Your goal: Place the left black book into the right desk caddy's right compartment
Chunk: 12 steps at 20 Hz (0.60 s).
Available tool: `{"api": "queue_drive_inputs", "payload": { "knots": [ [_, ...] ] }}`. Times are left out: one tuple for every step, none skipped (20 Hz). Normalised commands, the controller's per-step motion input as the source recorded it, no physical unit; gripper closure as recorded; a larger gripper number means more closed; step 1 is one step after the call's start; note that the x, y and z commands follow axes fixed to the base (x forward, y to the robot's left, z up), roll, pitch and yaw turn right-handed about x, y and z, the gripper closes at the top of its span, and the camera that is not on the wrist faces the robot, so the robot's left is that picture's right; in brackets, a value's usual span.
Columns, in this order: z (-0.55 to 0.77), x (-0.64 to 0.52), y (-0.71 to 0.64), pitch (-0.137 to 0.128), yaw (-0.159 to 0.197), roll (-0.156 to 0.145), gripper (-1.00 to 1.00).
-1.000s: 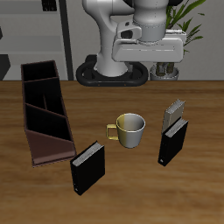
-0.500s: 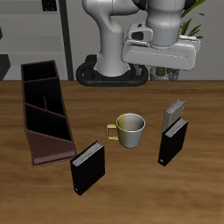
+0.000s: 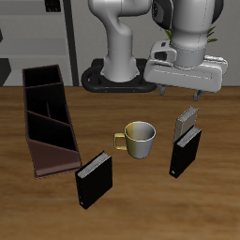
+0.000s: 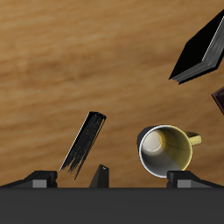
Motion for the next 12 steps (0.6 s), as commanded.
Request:
{"api": "queue_drive_inputs", "payload": {
  "knots": [
    [-0.33, -0.12, 0.33, -0.074, -0.071, 0.040, -1.00],
    [-0.31, -0.11, 0.36, -0.131, 0.050, 0.064, -1.00],
    [-0.45, -0.05, 0.17, 0.067, -0.139, 0.044, -1.00],
    [-0.37, 0.02, 0.37, -0.084, 0.059, 0.049, -1.00],
    [-0.32, 0.00, 0.17, -0.058, 0.015, 0.031, -1.00],
    [-0.37, 0.13, 0.09, 0.062, -0.044, -0.005, -1.00],
    [0.00, 0.01, -0.03, 0.000, 0.000, 0.000, -1.00],
    [-0.22, 0.11, 0.09, 0.012, 0.009, 0.010, -1.00],
    [-0.26, 0.15, 0.13, -0.039, -0.056, 0.008, -1.00],
    [-0.42, 0.22, 0.05, -0.008, -0.034, -0.057, -1.00],
    [-0.06, 0.08, -0.07, 0.000, 0.000, 0.000, -1.00],
    [-0.21, 0.09, 0.11, 0.027, -0.007, 0.034, -1.00]
  ]
}}
